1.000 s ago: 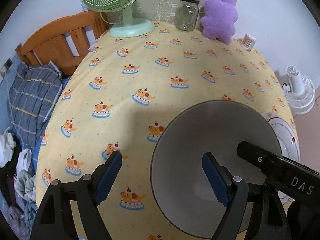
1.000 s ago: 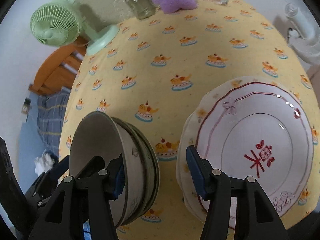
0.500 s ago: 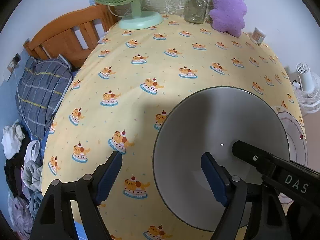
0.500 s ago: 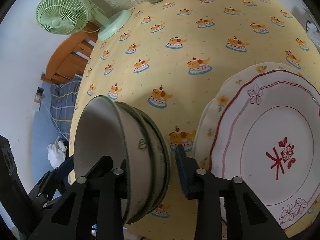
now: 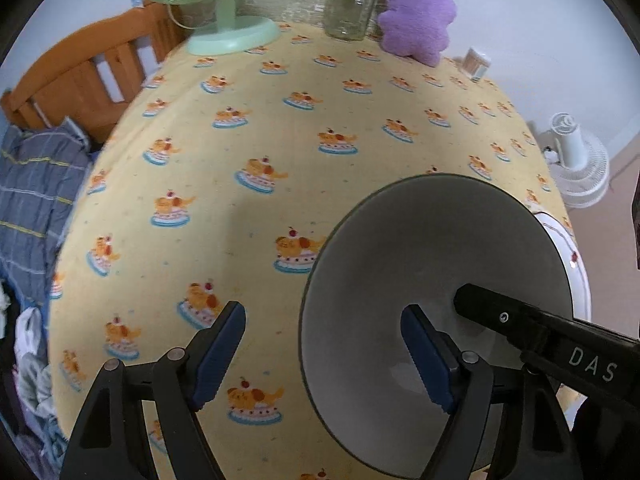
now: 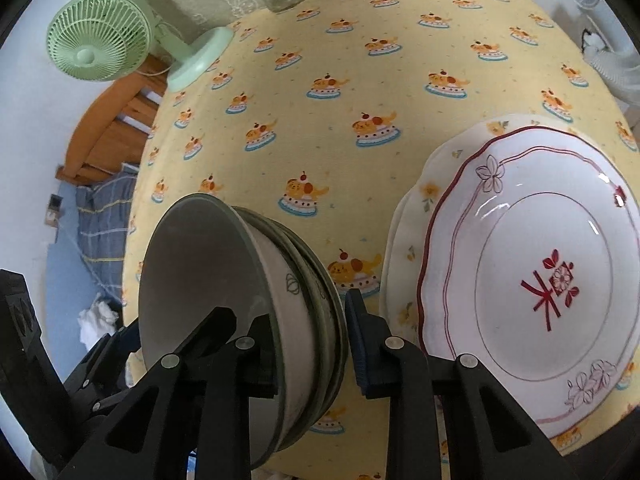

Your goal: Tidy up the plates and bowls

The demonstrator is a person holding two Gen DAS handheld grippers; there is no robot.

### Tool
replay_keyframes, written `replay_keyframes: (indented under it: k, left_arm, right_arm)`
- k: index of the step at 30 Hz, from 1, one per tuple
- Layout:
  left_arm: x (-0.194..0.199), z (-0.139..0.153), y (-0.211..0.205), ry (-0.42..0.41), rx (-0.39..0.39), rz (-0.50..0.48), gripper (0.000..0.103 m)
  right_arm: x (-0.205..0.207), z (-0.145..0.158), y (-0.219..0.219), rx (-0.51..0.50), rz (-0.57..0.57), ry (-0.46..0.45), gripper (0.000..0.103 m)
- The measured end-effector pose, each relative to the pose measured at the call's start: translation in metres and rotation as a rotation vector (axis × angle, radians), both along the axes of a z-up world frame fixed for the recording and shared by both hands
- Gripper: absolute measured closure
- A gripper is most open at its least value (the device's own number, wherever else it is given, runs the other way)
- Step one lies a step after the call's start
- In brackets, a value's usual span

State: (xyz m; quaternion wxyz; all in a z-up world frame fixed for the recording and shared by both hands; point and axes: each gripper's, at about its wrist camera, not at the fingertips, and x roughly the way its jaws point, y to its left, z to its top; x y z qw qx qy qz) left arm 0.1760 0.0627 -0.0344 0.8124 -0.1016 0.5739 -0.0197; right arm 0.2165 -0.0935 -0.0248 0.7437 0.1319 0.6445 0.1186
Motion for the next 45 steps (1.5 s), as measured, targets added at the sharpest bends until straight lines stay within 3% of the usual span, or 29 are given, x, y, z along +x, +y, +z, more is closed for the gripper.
replay_keyframes:
  k: [7, 14, 18, 22, 28, 37, 45]
  left_arm:
    - [0.006, -0.008, 0.000, 0.000, -0.083, -0.072, 0.022]
    - [0.013, -0.019, 0.002, 0.030, -0.187, -0.113, 0.023]
    - [0.014, -0.019, 0.000, 0.026, -0.204, -0.134, 0.024]
    - [0.015, -0.016, -0.004, 0.049, -0.224, -0.151, 0.033]
    - [0.015, -0.011, -0.010, 0.039, -0.194, -0.154, 0.038]
    - [0.009, -0.011, -0.006, 0.088, -0.215, -0.101, 0.038]
    - [-0.001, 0.003, -0.009, 0.086, -0.234, -0.127, 0.038]
  right_arm:
    - [-0.006, 0.003, 0.007, -0.073, -0.027, -0.002, 0.074]
    - [-0.006, 0.003, 0.007, -0.072, -0.057, -0.015, 0.074]
    - [-0.006, 0.003, 0.005, -0.063, -0.064, -0.023, 0.074]
    - [-0.005, 0.000, 0.001, -0.027, -0.066, -0.025, 0.073]
    - [-0.003, -0.003, -0.003, 0.013, -0.054, -0.035, 0.072]
    - [-0.003, 0.000, 0.002, 0.002, -0.020, -0.030, 0.071]
    - [-0.015, 0.012, -0.002, -0.009, -0.046, -0.026, 0.071]
